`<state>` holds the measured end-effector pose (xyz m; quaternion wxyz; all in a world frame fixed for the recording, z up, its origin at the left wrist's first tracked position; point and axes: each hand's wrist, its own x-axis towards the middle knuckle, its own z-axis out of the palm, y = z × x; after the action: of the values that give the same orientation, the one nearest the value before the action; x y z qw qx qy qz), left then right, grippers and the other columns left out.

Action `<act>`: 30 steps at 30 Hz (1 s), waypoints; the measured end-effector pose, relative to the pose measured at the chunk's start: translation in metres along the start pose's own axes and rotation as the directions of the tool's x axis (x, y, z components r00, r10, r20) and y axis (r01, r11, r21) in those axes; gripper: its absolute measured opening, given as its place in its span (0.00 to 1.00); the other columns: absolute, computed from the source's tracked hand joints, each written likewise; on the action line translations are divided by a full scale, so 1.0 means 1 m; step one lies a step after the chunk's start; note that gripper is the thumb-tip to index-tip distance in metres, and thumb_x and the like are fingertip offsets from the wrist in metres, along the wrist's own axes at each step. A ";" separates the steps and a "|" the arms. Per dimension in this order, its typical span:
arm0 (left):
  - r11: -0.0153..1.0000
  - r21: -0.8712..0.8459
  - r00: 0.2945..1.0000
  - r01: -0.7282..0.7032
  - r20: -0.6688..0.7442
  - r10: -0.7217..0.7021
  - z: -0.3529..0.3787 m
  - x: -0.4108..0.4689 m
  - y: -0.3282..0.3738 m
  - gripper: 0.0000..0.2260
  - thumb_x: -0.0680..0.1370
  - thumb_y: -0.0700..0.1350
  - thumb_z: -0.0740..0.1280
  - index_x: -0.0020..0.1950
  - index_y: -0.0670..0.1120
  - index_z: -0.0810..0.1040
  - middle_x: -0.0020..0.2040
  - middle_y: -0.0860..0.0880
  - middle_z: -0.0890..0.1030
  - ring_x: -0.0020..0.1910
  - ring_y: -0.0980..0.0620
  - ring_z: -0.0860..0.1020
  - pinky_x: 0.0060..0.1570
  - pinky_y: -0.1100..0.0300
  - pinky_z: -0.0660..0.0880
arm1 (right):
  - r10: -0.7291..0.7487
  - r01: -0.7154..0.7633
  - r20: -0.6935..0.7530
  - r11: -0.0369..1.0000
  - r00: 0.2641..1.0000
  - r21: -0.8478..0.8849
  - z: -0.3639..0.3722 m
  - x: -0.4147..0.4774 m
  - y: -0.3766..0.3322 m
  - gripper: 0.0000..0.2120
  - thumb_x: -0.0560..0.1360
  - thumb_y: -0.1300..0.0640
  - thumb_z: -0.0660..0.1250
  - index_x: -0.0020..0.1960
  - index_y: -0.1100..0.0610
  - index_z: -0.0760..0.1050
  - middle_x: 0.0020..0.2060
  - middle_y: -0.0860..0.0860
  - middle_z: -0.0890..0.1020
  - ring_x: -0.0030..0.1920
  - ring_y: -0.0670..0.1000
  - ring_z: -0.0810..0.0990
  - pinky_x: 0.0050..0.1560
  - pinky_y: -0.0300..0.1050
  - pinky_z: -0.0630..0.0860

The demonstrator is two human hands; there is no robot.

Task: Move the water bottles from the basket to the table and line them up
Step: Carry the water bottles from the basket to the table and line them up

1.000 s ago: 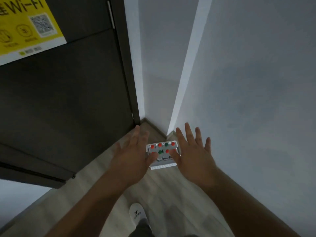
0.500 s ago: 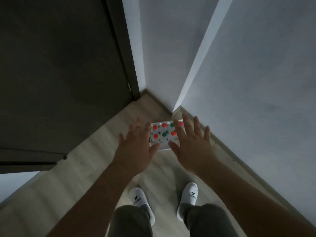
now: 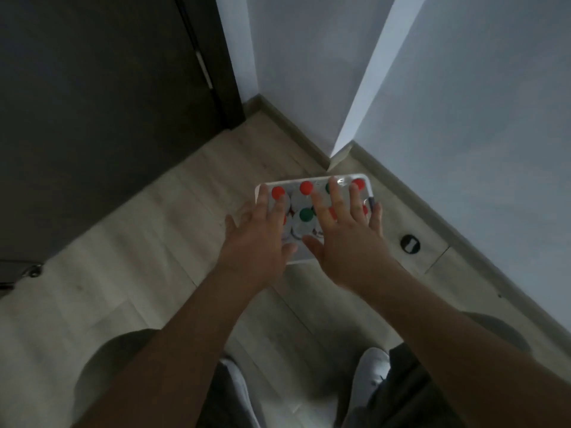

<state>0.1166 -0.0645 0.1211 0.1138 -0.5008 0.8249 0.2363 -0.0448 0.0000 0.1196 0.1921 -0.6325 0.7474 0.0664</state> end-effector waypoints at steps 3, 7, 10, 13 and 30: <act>0.999 0.035 1.000 -0.010 -0.022 0.010 0.037 0.030 -0.012 0.42 0.81 0.62 0.63 0.83 0.52 0.37 0.83 0.47 0.39 0.82 0.39 0.47 0.77 0.35 0.49 | -0.010 0.011 -0.016 1.000 1.000 0.025 0.044 0.026 0.009 0.40 0.82 0.34 0.49 0.81 0.46 0.28 0.81 0.52 0.32 0.79 0.61 0.29 0.77 0.71 0.35; 0.995 0.094 0.999 -0.032 -0.004 0.032 0.067 0.051 -0.026 0.44 0.81 0.62 0.64 0.83 0.52 0.35 0.83 0.47 0.38 0.82 0.39 0.48 0.77 0.34 0.50 | -0.017 0.017 -0.035 1.000 0.999 0.003 0.080 0.044 0.017 0.40 0.81 0.33 0.48 0.81 0.45 0.27 0.81 0.51 0.32 0.80 0.62 0.30 0.77 0.74 0.40; 0.986 0.156 0.999 -0.052 0.005 0.052 0.071 0.059 -0.026 0.43 0.81 0.60 0.65 0.83 0.51 0.38 0.83 0.47 0.39 0.81 0.39 0.50 0.77 0.35 0.55 | -0.055 0.053 -0.033 0.997 0.998 -0.054 0.081 0.056 0.015 0.40 0.82 0.33 0.50 0.82 0.47 0.31 0.82 0.52 0.33 0.80 0.62 0.32 0.76 0.75 0.36; 0.985 0.161 0.998 -0.062 -0.013 0.065 0.073 0.067 -0.019 0.41 0.81 0.59 0.65 0.84 0.50 0.42 0.84 0.46 0.41 0.82 0.40 0.51 0.77 0.38 0.57 | -0.076 0.072 -0.058 0.995 0.995 -0.073 0.079 0.063 0.013 0.38 0.83 0.35 0.52 0.83 0.48 0.35 0.83 0.53 0.37 0.81 0.62 0.35 0.76 0.72 0.34; 0.993 0.015 0.988 -0.114 -0.099 0.115 0.106 0.083 -0.042 0.19 0.79 0.46 0.70 0.68 0.48 0.73 0.62 0.46 0.74 0.61 0.45 0.75 0.53 0.53 0.73 | -0.201 0.188 -0.110 0.975 0.973 -0.117 0.115 0.088 0.028 0.22 0.76 0.52 0.73 0.66 0.52 0.69 0.58 0.52 0.80 0.58 0.54 0.78 0.61 0.51 0.74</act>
<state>0.1087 -0.0917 -0.0173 0.0607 -0.4632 0.8581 0.2134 -0.0596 -0.0366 -0.0230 0.1183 -0.7150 0.6874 0.0482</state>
